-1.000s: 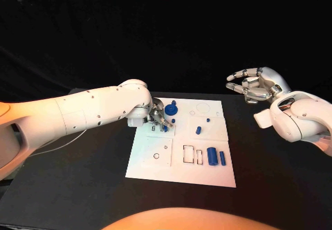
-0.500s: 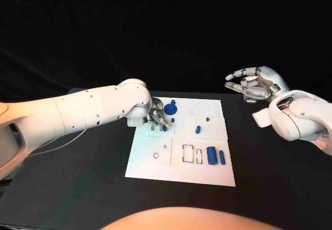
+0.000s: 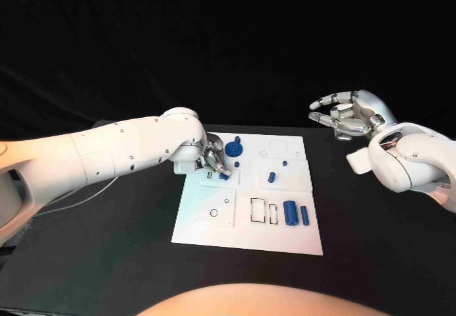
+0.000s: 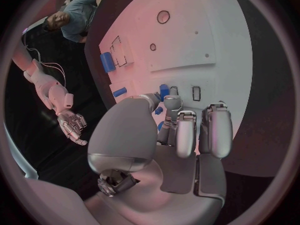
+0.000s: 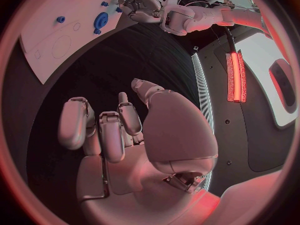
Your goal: Assemble the parts on the task board
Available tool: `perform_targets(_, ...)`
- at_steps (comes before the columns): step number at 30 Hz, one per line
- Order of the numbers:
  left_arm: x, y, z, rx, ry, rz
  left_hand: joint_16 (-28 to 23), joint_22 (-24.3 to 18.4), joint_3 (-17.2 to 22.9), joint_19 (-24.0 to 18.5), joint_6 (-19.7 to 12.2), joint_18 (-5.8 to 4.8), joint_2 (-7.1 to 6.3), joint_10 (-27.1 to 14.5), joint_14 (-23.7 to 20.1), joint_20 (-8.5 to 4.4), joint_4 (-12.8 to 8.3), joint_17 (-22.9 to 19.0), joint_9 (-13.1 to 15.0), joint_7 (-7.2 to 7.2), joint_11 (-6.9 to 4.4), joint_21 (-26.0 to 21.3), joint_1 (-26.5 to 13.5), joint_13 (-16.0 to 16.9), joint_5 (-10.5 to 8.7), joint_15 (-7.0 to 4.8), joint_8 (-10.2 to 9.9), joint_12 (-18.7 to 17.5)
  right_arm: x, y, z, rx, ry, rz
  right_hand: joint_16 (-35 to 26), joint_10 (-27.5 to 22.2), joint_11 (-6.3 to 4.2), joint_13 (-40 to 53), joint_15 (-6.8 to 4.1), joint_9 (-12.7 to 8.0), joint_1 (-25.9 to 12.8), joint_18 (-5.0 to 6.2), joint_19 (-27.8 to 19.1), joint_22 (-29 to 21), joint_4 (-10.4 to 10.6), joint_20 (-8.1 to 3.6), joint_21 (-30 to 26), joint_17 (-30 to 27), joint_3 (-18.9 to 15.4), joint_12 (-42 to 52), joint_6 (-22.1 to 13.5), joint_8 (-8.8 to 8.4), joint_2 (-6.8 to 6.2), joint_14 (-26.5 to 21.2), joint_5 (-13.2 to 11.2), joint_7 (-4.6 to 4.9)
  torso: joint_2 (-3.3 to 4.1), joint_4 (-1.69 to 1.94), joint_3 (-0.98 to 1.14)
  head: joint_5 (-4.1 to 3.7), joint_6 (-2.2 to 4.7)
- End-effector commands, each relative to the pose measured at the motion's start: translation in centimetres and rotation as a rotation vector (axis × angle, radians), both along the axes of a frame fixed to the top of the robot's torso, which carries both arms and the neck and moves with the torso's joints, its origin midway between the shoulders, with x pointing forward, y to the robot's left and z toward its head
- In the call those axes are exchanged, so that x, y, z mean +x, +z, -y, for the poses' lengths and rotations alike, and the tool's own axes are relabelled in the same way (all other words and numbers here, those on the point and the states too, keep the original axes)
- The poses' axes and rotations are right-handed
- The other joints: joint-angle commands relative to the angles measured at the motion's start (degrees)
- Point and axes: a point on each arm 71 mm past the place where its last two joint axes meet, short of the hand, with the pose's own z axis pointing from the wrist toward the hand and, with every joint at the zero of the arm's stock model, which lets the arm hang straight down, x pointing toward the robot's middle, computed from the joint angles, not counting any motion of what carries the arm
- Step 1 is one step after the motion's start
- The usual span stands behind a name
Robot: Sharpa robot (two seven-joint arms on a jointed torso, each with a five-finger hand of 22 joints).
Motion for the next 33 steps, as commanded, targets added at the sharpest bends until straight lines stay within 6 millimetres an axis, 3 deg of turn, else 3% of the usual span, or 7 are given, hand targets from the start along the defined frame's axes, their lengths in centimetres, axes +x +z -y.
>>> perform_targets(1,-0.3,0.1,0.2,-0.066,0.018,-0.03,0.2,0.2,12.29,0.22,-0.52,-0.85,-2.04,1.01,6.06,0.0,-8.35,15.09,5.26,-0.23,-0.12,0.25,-2.46,0.41,-0.13,-0.06,1.69,0.36,0.0,0.0,-0.1,-0.006,0.006,0.002,-0.22,0.0,-0.07,-0.06,-0.21,0.07,0.47,0.62,0.04,-0.05,0.01,-0.11,-0.2,4.05,0.26,0.13,-0.36,0.3,0.1,2.87,0.2,-0.02,-0.02,0.07,0.03,0.03,0.01)
perform_targets(17,-1.0,1.2,-0.8,-0.105,0.059,0.063,0.2,0.6,17.35,0.37,-0.5,-0.91,-3.47,2.32,6.06,-0.14,-11.57,15.09,7.68,-0.56,-0.37,0.41,-6.0,1.76,-0.02,-0.27,3.3,1.72,0.1,-0.1,0.3,-0.01,-0.004,0.004,-0.3,-0.13,-0.04,-0.21,-0.2,0.08,0.29,0.66,-0.03,-0.25,0.14,-0.12,-0.41,3.88,0.21,0.0,-0.41,0.36,0.04,2.82,0.42,0.01,-0.04,0.24,0.26,0.28,0.51)
perform_targets(23,-0.8,1.1,-0.7,-0.053,0.047,0.134,0.2,0.94,18.75,0.55,-0.28,-0.97,-4.03,3.13,6.06,-0.27,-12.41,15.09,8.26,-0.7,-0.52,0.56,-6.78,2.79,0.17,-0.4,3.75,2.71,0.1,-0.1,0.4,-0.01,-0.006,0.006,-0.32,-0.16,-0.02,-0.25,-0.19,0.09,0.11,0.67,-0.04,-0.32,0.3,-0.12,-0.49,3.89,0.16,-0.01,-0.45,0.41,0.04,2.82,0.48,0.02,-0.01,0.16,0.1,0.42,0.53)
perform_targets(33,-0.8,0.6,-0.3,0.016,0.029,0.189,0.2,1.5,19.91,0.84,-0.1,-1.08,-4.55,3.98,6.06,-0.42,-13.02,15.09,8.86,-0.86,-0.68,0.81,-7.84,3.87,0.57,-0.55,4.26,3.82,0.1,-0.1,0.4,-0.009,-0.003,0.008,-0.32,-0.16,-0.02,-0.25,-0.19,0.09,0.11,0.67,-0.04,-0.32,0.3,-0.12,-0.49,3.89,0.16,-0.01,-0.45,0.41,0.04,2.82,0.48,0.02,-0.05,0.07,0.08,0.48,0.54)
